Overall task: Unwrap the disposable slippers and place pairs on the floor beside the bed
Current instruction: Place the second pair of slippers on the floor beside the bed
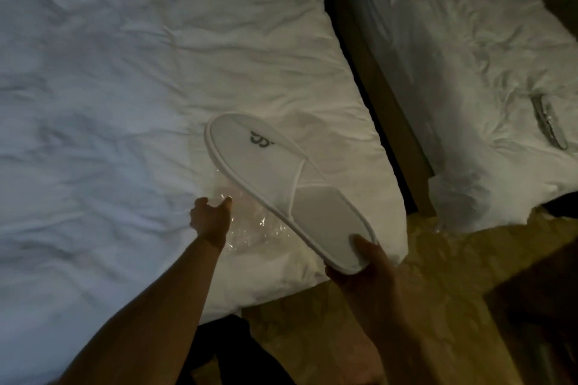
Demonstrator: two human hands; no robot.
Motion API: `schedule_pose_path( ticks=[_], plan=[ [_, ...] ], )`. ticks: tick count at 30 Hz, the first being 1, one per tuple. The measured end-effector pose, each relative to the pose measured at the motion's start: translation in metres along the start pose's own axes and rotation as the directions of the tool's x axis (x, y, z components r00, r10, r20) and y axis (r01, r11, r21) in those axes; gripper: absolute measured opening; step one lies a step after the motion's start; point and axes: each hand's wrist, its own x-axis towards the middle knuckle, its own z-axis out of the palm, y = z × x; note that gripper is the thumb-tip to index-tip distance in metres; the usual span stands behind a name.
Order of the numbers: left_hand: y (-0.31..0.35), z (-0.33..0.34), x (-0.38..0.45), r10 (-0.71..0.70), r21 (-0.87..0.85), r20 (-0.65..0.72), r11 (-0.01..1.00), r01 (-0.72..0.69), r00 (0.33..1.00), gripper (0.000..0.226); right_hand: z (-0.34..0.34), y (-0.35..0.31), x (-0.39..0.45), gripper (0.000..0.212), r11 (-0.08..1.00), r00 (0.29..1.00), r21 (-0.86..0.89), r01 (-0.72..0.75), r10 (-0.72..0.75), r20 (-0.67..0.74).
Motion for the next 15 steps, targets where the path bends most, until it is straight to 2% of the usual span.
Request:
schedule_pose_path(
  ticks=[1,3,4,5,7,9,11,13,15],
  plan=[
    [0.005,-0.008,-0.005,-0.021,-0.043,-0.064,0.999,0.019,0.998,0.061,0.007,0.001,0.002,0.037,1.0,1.0,0.001,-0.012,0.012,0.011],
    [0.02,-0.029,-0.015,-0.013,-0.241,-0.08,0.97,-0.007,0.997,0.05,0.022,0.004,0.006,0.037,0.999,0.999,0.006,-0.042,0.042,0.035],
    [0.03,-0.041,-0.024,-0.016,-0.419,-0.037,0.908,-0.001,0.999,0.044,0.032,0.005,0.008,0.037,0.998,0.997,0.008,-0.054,0.054,0.053],
    [0.041,-0.054,-0.037,-0.008,-0.6,0.049,0.799,0.036,0.999,0.038,0.042,0.007,0.01,0.037,0.998,0.995,0.01,-0.066,0.065,0.071],
    [0.06,-0.08,-0.065,0.11,-0.803,0.207,0.587,0.104,0.972,0.046,0.064,0.015,0.014,0.031,0.997,0.989,0.002,-0.078,0.078,0.13],
    [0.075,-0.107,-0.09,0.255,-0.855,0.277,0.506,0.116,0.927,0.065,0.091,0.024,0.018,0.02,0.996,0.98,-0.02,-0.084,0.087,0.18],
    [0.085,-0.134,-0.109,0.346,-0.863,0.287,0.498,0.085,0.893,0.078,0.119,0.034,0.018,0.024,0.993,0.966,-0.042,-0.113,0.12,0.227],
    [0.09,-0.161,-0.124,0.386,-0.853,0.277,0.521,0.04,0.88,0.074,0.148,0.043,0.012,0.035,0.987,0.928,-0.083,-0.137,0.157,0.339],
    [0.087,-0.189,-0.131,0.377,-0.858,0.226,0.513,0.001,0.898,0.071,0.174,0.056,0.002,0.037,0.976,0.881,-0.158,-0.147,0.202,0.428]
  ],
)
